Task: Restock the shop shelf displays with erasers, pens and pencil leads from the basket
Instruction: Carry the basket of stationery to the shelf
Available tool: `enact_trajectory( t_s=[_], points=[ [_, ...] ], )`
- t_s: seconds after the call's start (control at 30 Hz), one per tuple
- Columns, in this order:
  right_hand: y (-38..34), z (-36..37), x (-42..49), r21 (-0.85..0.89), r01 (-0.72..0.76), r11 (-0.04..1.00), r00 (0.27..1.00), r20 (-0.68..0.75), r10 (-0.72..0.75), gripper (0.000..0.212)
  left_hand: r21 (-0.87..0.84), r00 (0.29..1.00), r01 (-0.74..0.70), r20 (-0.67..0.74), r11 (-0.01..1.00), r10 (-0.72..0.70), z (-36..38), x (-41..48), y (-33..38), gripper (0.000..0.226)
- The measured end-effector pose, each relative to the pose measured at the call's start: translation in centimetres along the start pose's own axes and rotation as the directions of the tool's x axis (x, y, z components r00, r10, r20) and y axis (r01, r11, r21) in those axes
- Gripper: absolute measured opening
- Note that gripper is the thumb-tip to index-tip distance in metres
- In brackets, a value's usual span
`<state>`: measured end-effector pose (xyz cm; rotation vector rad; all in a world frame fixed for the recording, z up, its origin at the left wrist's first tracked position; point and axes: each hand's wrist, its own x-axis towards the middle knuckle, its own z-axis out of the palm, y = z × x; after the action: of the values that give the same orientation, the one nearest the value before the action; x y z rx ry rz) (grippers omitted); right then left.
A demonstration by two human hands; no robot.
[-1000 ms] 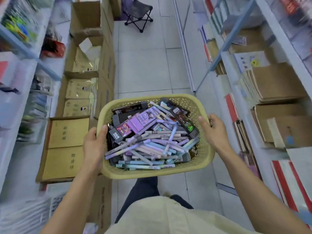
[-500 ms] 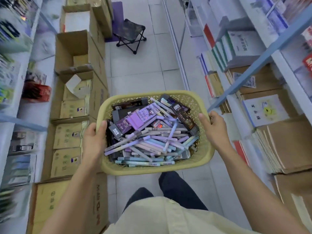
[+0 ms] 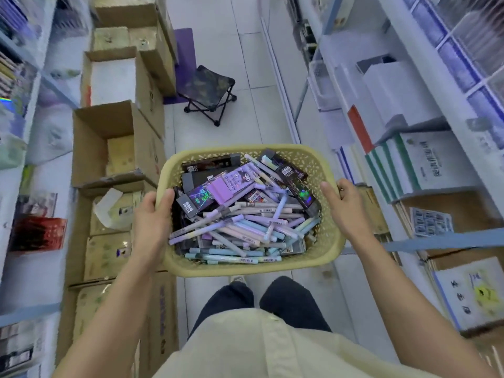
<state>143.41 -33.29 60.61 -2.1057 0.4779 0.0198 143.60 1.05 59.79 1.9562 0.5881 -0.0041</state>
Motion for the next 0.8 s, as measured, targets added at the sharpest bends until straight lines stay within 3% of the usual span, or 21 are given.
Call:
enact_trajectory(
  t_s=[0.1, 0.53, 0.63, 0.8],
  points=[
    [-2.7, 1.2, 6.0, 0.007, -0.013, 1.000, 0.999, -0.036, 0.013, 0.022, 0.013, 0.999, -0.010, 0.031, 1.000, 0.010, 1.5, 6.6, 3.5, 0.037],
    [-13.2, 5.6, 35.8, 0.012, -0.036, 0.999, 0.999, -0.008, 0.036, 0.041, -0.036, 0.999, 0.017, 0.029, 0.999, -0.016, 10.0, 33.0, 16.3, 0.042],
    [-15.5, 7.1, 41.7, 0.016, -0.039, 0.999, 0.999, -0.023, 0.039, 0.035, -0.047, 0.999, 0.027, 0.029, 0.999, -0.025, 11.3, 39.4, 18.8, 0.046],
    [-18.2, 10.0, 50.4, 0.044, -0.073, 0.996, 0.993, -0.085, 0.076, 0.045, -0.007, 0.998, -0.015, 0.068, 1.000, 0.016, 13.6, 50.3, 23.3, 0.047]
  ],
)
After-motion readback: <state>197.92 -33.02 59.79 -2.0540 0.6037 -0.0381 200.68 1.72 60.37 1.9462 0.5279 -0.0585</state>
